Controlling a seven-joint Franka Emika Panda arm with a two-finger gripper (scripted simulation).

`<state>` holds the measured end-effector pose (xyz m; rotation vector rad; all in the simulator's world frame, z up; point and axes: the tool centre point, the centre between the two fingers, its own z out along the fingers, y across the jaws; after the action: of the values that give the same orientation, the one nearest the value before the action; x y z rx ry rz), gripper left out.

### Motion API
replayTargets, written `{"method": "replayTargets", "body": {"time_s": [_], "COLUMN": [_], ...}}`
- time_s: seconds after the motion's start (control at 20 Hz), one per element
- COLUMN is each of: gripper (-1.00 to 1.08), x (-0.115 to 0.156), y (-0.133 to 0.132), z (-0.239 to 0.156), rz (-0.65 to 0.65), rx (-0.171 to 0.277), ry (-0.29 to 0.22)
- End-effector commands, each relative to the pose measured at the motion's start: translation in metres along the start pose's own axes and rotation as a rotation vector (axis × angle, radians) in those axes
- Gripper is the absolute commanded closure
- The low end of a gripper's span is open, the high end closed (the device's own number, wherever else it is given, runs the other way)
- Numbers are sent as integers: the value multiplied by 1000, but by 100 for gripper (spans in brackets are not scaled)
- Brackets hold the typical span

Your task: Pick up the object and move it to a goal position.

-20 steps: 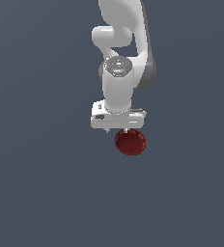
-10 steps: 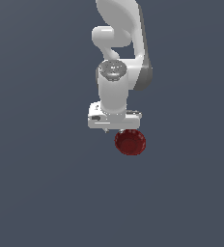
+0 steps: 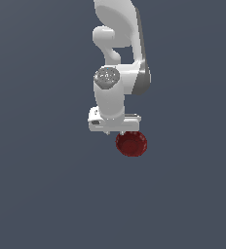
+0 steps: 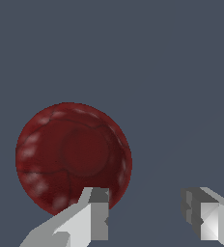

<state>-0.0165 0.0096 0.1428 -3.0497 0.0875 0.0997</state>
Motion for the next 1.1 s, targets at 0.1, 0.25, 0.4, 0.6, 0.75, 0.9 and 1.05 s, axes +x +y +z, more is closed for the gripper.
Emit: {"method": "replayTargets", "body": {"time_s": [0.1,0.25,0.4,0.6,0.75,0.9,1.05], "gripper": [-20,-20,-20,-20,-20,-20,-20], "x": [-4,-8,-11,-15,-18,-19,-20], "y": [1,1,2,2,2,2,2], "z": [17,31,45,61,69,75,80], "rz": [24,47,74,109,130,147,159], "rx": [68,128,195,271,315,348,371], "ry": [-21,-35,-48,-58,-62,-63,-64]}}
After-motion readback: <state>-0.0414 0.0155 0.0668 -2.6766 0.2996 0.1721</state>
